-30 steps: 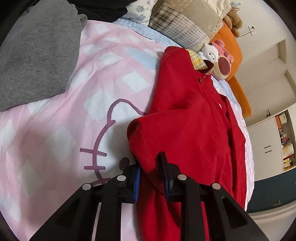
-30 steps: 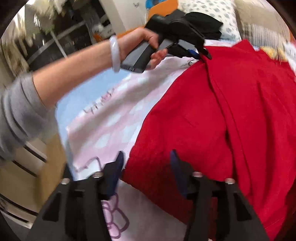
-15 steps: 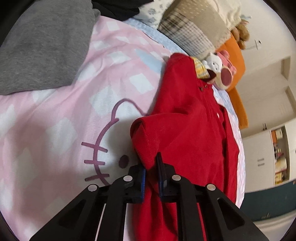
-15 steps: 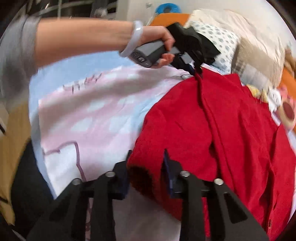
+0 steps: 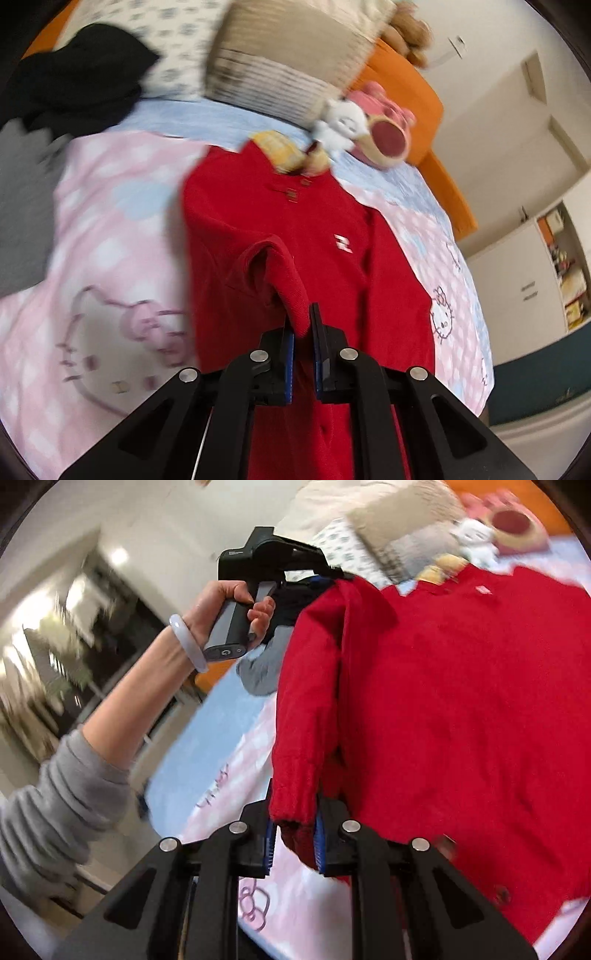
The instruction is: Fold large clothes
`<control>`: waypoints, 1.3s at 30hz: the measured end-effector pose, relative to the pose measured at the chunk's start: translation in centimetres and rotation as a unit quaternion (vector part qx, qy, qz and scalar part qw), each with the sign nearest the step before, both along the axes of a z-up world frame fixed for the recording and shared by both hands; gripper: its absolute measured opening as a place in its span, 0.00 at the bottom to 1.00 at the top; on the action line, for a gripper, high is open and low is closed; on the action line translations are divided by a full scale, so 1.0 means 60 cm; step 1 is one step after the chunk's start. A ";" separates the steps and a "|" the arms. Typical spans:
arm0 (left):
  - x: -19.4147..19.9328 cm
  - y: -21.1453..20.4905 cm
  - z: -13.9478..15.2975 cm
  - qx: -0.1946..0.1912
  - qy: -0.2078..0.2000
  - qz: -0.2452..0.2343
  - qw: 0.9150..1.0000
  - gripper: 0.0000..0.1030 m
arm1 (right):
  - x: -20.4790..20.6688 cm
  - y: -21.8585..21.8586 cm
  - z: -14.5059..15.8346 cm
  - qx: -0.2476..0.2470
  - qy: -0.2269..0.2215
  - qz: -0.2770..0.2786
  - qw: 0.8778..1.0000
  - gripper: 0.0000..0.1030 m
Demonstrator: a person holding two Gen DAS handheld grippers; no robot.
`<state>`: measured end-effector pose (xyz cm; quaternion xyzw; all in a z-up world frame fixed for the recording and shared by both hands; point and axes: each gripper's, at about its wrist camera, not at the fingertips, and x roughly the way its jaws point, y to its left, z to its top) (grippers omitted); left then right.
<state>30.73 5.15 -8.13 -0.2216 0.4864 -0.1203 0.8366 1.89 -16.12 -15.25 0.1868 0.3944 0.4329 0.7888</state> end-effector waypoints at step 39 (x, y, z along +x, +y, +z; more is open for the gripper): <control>-0.311 -0.230 -0.164 0.135 -0.033 -0.160 0.977 0.82 | 0.039 -0.126 0.005 -0.123 0.006 0.013 0.992 0.49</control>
